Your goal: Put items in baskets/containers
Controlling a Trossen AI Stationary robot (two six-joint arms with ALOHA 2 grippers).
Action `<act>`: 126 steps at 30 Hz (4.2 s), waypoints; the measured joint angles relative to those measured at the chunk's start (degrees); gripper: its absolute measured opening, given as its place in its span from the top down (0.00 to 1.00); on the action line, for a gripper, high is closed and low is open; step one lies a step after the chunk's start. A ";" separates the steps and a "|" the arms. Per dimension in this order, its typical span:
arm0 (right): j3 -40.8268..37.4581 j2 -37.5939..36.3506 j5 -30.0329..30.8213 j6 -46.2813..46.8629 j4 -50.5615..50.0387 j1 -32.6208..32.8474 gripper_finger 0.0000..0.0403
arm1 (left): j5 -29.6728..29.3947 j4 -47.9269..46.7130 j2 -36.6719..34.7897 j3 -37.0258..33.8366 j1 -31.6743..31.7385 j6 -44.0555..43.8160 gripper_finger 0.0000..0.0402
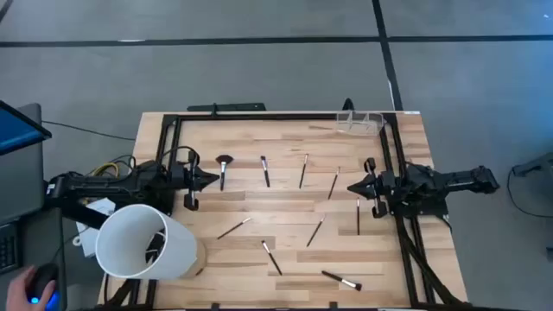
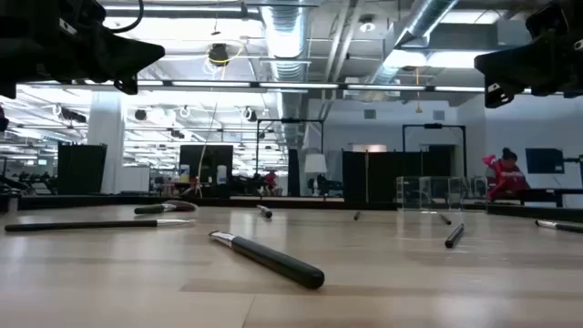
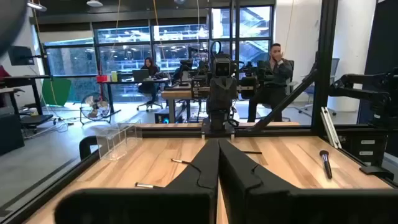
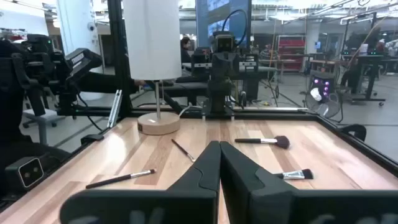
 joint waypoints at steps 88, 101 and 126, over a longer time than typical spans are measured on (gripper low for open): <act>0.00 0.00 1.27 -0.31 1.23 0.04 1.00 | 0.00 0.46 -0.01 0.00 0.01 -0.04 0.99; 0.00 0.00 1.49 9.41 6.63 0.04 1.00 | -1.75 7.98 -0.03 0.00 -0.01 -4.88 0.99; 11.10 18.95 21.73 23.67 -7.68 0.04 0.89 | -9.25 10.34 21.14 8.15 2.82 -11.80 0.95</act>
